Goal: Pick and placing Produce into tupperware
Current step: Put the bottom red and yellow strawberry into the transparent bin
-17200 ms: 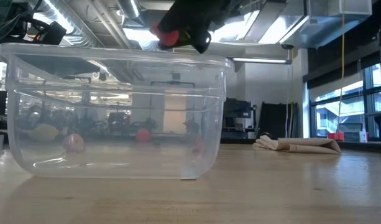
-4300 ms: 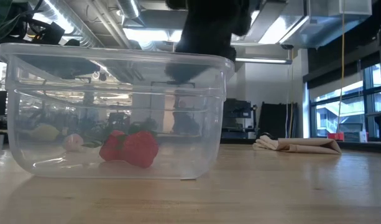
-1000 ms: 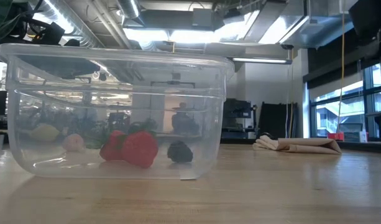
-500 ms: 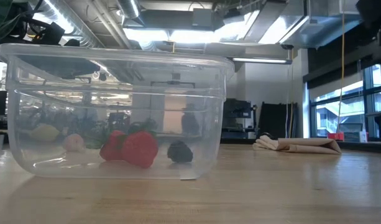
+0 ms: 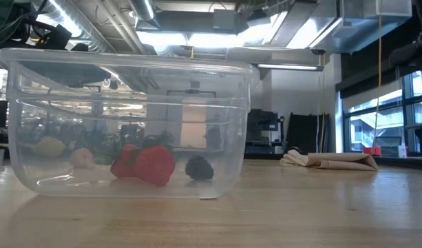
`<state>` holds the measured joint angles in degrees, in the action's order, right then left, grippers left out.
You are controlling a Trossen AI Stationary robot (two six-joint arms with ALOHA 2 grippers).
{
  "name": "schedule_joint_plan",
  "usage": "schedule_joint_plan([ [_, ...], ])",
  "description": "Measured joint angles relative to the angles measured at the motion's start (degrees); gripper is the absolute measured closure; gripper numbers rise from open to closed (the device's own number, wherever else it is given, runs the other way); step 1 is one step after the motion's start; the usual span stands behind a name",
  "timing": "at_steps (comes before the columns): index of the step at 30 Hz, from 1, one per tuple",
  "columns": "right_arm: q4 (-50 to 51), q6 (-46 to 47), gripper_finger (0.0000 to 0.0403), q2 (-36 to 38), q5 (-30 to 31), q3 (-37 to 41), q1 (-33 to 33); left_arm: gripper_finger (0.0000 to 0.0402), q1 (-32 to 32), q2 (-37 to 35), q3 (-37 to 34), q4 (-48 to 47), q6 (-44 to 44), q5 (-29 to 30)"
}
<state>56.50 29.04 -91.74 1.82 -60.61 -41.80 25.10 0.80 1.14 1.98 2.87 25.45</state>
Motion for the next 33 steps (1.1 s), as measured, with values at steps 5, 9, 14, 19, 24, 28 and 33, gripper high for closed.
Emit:
schedule_joint_plan([
  [5,-0.1,-0.9,0.0168,0.0,-0.1,3.2,0.0,0.0244,0.0,0.0,0.0,0.0,0.0,0.0],
  [9,-1.3,-1.1,0.0178,0.0,0.0,5.7,0.0,0.0244,0.0,0.0,0.0,0.0,0.0,0.0],
  [14,-4.6,-1.0,0.0179,0.0,-0.1,9.0,0.0,0.0244,0.0,0.0,0.0,0.0,0.0,0.0],
  [19,-7.1,-1.1,0.0179,0.0,0.0,10.8,0.0,0.0244,0.0,0.0,0.0,0.0,0.0,0.0],
  [24,-9.8,-0.9,0.0179,0.0,0.0,12.8,0.0,0.0244,0.0,0.0,0.0,0.0,0.0,0.0],
  [28,-12.0,-0.9,0.0179,0.0,0.0,13.3,0.4,0.0244,0.0,0.0,0.0,0.0,0.0,0.0],
  [33,-11.7,-0.9,0.0180,0.0,0.0,13.3,1.1,0.0244,0.0,0.0,0.0,0.0,-0.4,0.0],
])
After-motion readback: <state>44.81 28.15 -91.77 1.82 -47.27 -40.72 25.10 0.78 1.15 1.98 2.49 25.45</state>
